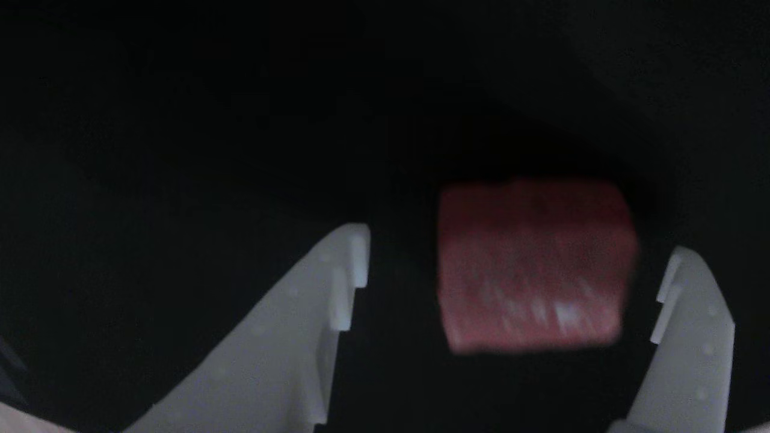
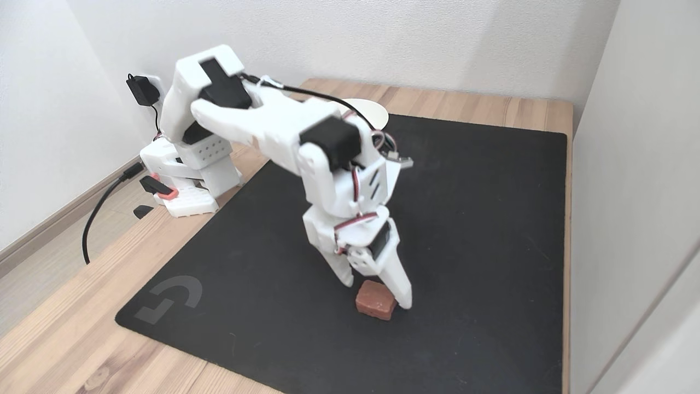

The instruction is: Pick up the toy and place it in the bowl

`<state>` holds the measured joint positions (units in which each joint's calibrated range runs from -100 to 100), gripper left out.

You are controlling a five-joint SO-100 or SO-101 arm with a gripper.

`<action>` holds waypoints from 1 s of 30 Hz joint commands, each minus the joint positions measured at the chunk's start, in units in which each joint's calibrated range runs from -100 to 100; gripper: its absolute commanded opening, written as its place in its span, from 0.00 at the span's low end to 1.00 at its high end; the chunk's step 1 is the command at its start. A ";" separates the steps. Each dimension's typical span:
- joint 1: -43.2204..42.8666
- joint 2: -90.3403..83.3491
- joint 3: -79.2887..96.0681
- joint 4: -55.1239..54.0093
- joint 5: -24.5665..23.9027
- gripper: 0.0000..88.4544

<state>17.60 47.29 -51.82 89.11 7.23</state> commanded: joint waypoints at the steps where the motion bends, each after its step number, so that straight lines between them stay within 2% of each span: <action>1: 0.26 1.52 -2.39 -2.40 0.28 0.37; 13: 0.26 2.77 -2.21 -2.23 -0.03 0.36; 14: 0.26 2.77 -2.21 -2.32 -0.03 0.34; 16: 0.34 2.77 -2.30 -2.66 -0.08 0.15; 18: 0.59 2.77 -2.30 -2.74 -0.08 0.03; 19: 0.76 2.77 -2.30 -2.74 -0.08 0.01; 30: 0.42 2.27 -2.30 -2.74 -0.19 0.03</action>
<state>17.52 50.04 -53.05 86.58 7.23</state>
